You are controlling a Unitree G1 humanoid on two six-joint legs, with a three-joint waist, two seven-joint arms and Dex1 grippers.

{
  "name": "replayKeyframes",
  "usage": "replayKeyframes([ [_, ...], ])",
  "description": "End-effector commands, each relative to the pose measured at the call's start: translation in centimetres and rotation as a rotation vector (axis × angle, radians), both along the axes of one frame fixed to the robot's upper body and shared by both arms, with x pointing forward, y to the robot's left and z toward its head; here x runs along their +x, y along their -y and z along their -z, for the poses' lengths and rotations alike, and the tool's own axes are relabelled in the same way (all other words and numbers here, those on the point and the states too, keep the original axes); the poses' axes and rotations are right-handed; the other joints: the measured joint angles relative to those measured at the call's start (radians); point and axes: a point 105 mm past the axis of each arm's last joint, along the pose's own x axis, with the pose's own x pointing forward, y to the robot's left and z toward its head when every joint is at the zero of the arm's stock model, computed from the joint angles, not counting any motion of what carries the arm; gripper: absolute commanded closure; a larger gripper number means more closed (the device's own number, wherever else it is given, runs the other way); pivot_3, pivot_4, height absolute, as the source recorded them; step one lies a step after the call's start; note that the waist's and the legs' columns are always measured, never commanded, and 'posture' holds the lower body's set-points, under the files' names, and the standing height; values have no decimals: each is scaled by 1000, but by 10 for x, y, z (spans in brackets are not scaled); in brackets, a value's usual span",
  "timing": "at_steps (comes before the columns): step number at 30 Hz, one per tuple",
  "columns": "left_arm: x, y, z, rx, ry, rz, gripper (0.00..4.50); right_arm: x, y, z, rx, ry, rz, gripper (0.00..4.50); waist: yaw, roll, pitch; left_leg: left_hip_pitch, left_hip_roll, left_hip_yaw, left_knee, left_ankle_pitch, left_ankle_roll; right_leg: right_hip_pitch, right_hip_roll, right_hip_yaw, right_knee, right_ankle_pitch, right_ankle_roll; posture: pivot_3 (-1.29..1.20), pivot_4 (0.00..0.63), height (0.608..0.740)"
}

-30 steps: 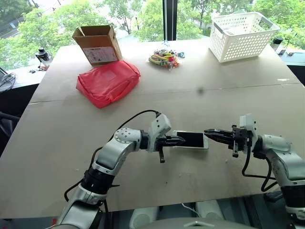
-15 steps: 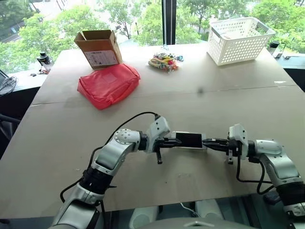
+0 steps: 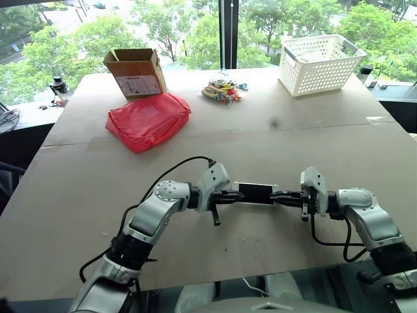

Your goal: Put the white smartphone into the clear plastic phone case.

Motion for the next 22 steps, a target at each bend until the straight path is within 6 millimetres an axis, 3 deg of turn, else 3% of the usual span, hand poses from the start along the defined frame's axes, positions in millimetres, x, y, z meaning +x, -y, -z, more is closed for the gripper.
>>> replayKeyframes([
  [1, 11, -5, -30, -126, 92, -51, 4005, 5, 5, -21, 82, 42, 13, 3613, 0, 6, 11, 0, 0, 0, 0, 0, 0, 0, 0, 0, 0, 0, 0, 0, 150, 740],
  [2, 14, -11, -31, -129, 106, -73, 3559, 4, 9, -27, 83, 59, 9, 2920, 1, 7, 11, -2, 0, 0, 0, 0, 0, -2, 0, 0, 0, 0, 0, 0, 150, 740],
  [4, 15, -27, -29, -96, 128, -102, 2902, 2, 16, -42, 64, 110, -10, 2164, 3, 12, 15, -4, 0, -1, -1, 0, 0, -4, 0, 0, 0, 0, -1, 0, 150, 740],
  [8, 10, -57, -32, -79, 172, -124, 913, 1, 35, -67, 56, 175, 8, 182, 6, 12, 15, -23, -1, 1, 0, 3, -5, -26, -1, 1, 3, 2, -2, 0, 150, 740],
  [10, 6, -65, -35, -98, 183, -118, 44, 0, 47, -70, 36, 182, 22, 0, 11, 12, 15, -28, -1, 1, 0, 3, -5, -30, -2, 1, 3, 2, -2, 0, 150, 740],
  [15, 0, -93, -37, -62, 332, -126, 44, 1, 97, -67, -77, 200, 84, 0, 20, 12, 16, -36, -2, 1, 1, 3, -5, -36, -4, 0, 0, 2, -2, 0, 150, 740],
  [22, 8, -117, -36, 37, 391, -120, 44, 6, 139, -73, -131, 213, 164, 0, 16, 14, 18, -35, -2, 2, 1, 1, -1, -35, -3, 0, 0, 2, -3, 0, 150, 740],
])
